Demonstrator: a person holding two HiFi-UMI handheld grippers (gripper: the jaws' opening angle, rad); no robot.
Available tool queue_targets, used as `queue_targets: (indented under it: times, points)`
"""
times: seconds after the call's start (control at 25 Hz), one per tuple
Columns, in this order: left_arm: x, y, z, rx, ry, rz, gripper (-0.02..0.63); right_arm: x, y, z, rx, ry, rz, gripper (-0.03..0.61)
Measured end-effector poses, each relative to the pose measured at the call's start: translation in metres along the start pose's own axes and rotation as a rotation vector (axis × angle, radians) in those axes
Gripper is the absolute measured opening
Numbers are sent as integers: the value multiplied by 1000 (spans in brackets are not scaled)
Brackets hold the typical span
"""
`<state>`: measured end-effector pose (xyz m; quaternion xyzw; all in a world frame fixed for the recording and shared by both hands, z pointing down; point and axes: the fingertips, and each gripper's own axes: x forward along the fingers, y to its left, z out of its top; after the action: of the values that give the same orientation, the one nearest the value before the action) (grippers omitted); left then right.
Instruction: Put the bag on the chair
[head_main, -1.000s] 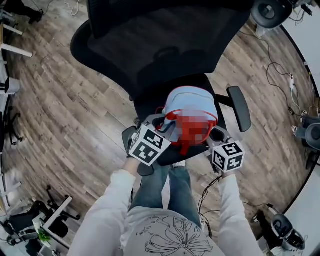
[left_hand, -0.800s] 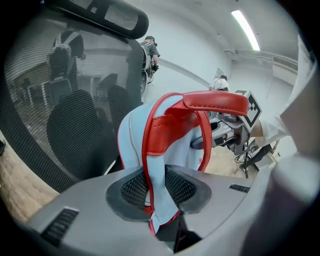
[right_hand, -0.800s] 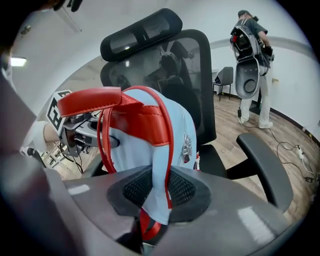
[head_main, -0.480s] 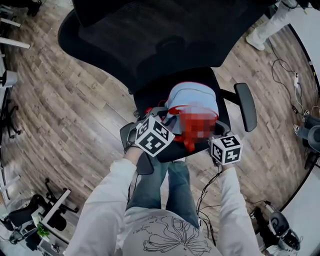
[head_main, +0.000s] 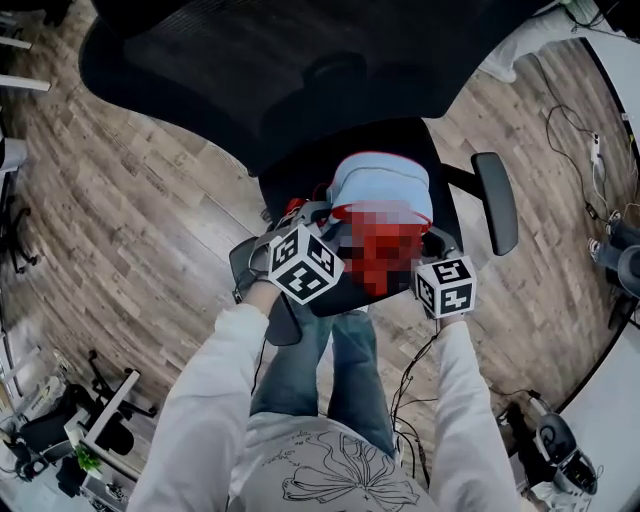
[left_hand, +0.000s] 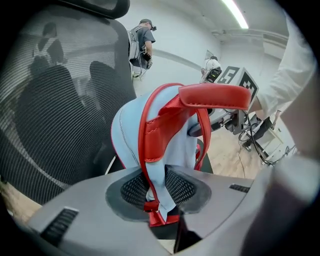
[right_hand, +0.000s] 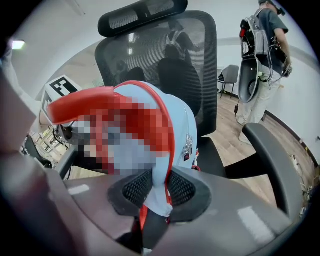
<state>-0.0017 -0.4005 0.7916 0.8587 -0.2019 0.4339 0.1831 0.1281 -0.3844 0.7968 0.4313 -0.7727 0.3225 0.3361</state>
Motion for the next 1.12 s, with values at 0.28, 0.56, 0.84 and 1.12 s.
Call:
queue_targets:
  times: [0.28, 0.56, 0.84, 1.12]
  points:
    - [4, 1, -3, -21, -15, -17, 100, 3, 0, -3, 11, -32, 6, 100]
    - [-3, 1, -8, -37, -5, 12, 110, 0, 2, -5, 73, -50, -4, 136]
    - [-37, 6, 1, -99, -63, 61, 124, -28, 8, 10, 107, -97, 14, 242]
    - [-104, 9, 38, -159, -196, 167, 123, -89, 6, 53, 124, -229, -1, 241]
